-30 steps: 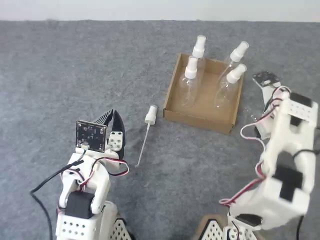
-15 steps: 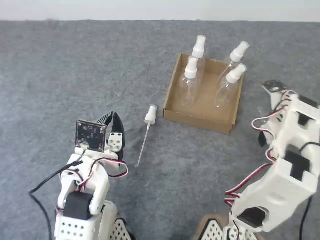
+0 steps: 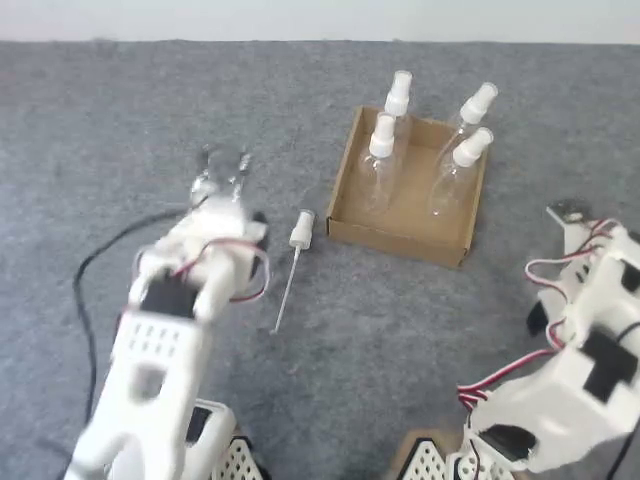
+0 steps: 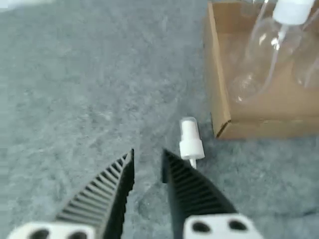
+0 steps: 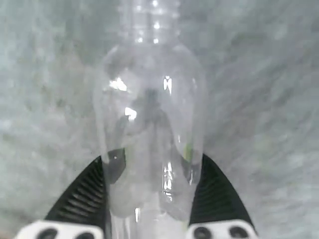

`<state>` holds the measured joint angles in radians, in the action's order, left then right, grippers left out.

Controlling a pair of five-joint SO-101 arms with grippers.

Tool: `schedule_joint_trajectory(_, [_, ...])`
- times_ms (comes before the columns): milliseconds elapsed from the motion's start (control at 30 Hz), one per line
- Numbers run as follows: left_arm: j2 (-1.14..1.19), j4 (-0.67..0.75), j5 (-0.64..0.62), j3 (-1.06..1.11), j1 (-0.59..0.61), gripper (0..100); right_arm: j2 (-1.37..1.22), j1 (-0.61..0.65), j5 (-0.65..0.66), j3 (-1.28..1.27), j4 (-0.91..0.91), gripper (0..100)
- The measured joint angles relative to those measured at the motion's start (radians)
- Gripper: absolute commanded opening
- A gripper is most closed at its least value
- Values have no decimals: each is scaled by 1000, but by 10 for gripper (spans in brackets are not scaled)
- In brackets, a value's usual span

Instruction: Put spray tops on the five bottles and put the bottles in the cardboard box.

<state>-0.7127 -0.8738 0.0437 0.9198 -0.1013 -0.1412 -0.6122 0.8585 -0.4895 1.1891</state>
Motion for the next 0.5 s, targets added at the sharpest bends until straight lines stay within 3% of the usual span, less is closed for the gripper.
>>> schedule_joint_trajectory(267, [569, 0, 20, -292, -57, 164, 226, -2, 3, -256, -74, 10])
schedule_joint_trajectory(500, [793, 0, 11, -431, -60, 165, 287, -2, 3, -316, -109, 22])
